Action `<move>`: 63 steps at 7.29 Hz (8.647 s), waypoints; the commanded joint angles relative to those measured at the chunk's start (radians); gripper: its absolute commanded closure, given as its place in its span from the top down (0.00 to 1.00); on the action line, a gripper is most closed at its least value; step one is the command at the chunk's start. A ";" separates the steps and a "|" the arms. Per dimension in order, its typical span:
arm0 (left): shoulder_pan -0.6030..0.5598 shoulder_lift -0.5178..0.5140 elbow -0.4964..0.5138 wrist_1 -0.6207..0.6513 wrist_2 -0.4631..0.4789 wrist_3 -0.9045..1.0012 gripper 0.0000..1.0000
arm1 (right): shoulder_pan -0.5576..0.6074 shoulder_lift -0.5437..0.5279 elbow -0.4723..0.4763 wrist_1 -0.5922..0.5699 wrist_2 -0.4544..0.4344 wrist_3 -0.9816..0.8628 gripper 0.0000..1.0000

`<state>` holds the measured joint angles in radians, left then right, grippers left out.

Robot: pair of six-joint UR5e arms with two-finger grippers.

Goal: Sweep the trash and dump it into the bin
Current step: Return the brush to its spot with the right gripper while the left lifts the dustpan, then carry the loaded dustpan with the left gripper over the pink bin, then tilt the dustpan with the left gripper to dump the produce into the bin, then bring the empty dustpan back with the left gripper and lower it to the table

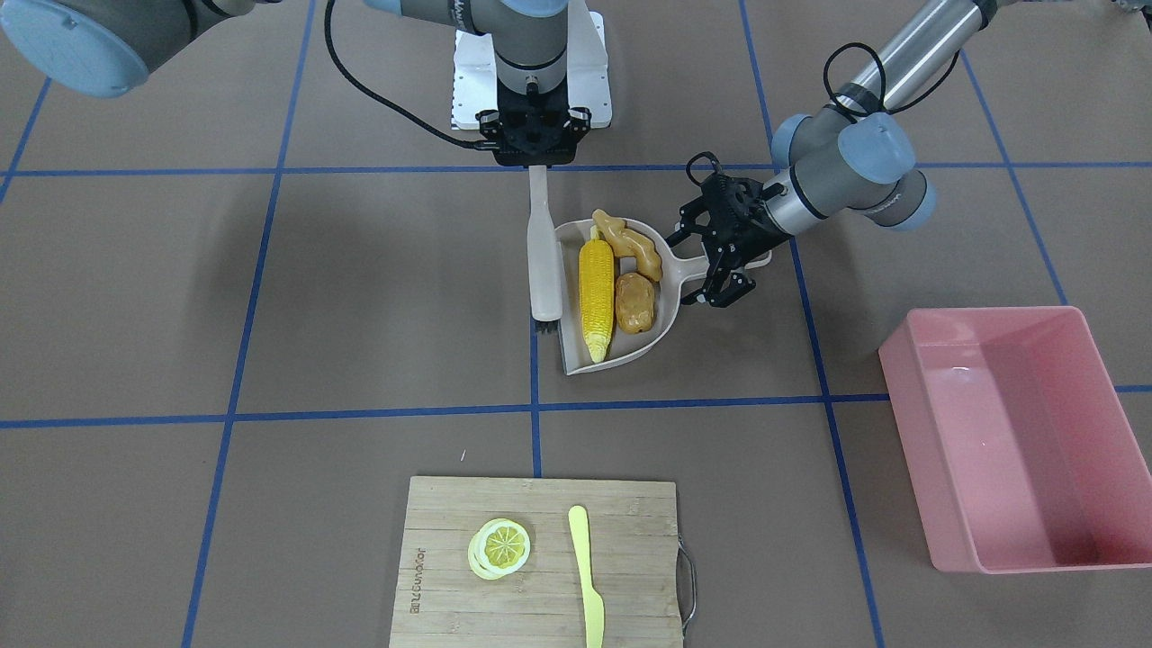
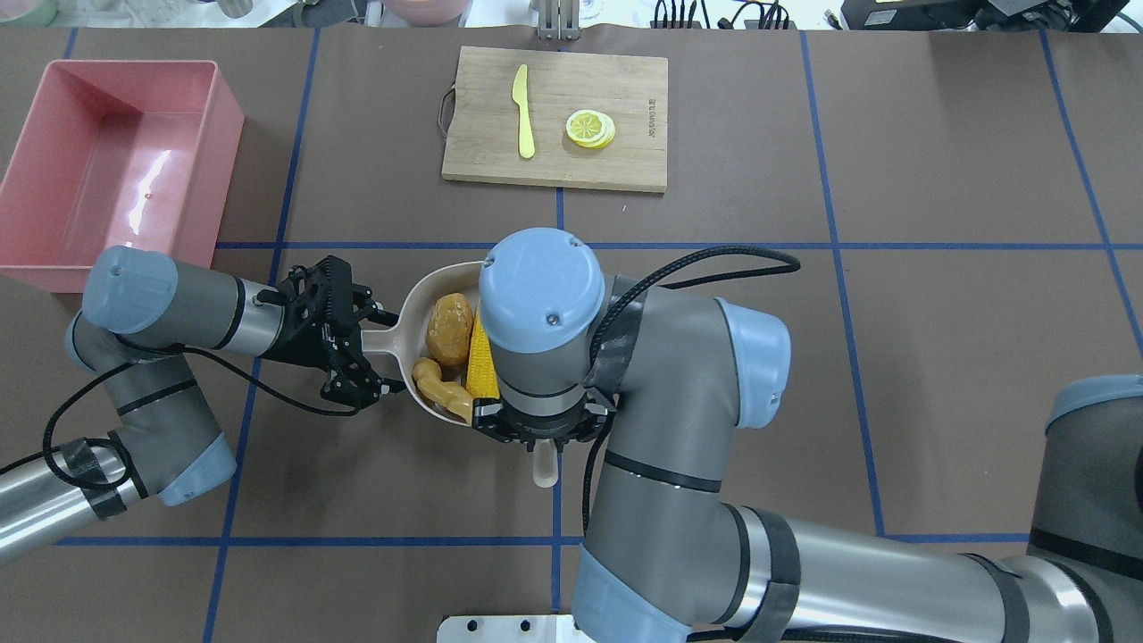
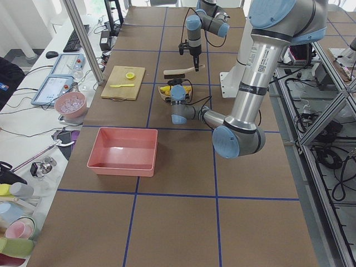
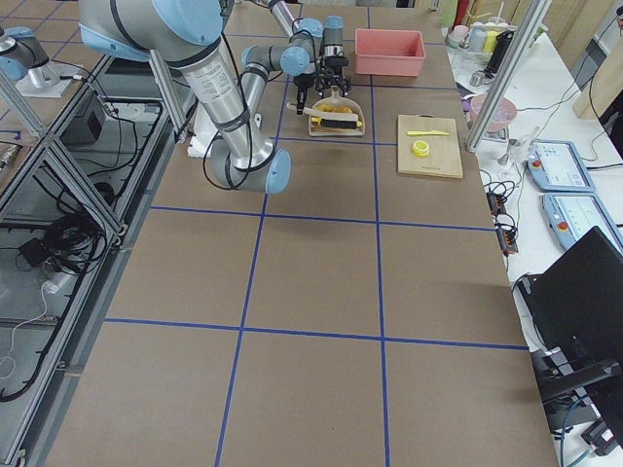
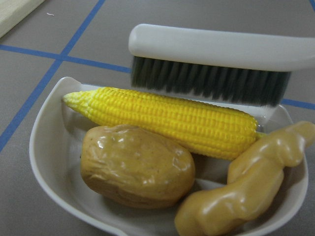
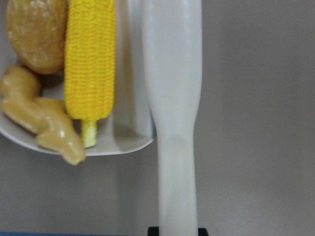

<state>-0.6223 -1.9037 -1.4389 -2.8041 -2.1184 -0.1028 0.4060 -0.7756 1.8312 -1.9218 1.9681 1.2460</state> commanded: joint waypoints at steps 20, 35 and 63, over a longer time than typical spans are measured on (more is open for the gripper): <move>-0.086 0.000 -0.152 0.132 0.566 -0.365 0.00 | 0.629 -1.188 -0.029 0.998 0.291 -0.537 0.00; -0.332 0.480 -0.344 -0.098 0.348 -1.555 0.00 | 0.631 -1.222 -0.030 0.995 0.333 -0.556 0.78; -0.205 0.141 -0.281 0.172 -0.001 -0.078 0.00 | 1.094 -0.942 -0.061 0.300 0.298 -1.264 1.00</move>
<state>-0.8689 -1.7266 -1.7349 -2.6450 -2.0888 -0.1944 1.5002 -1.7184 1.7643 -1.6214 2.2661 -0.0186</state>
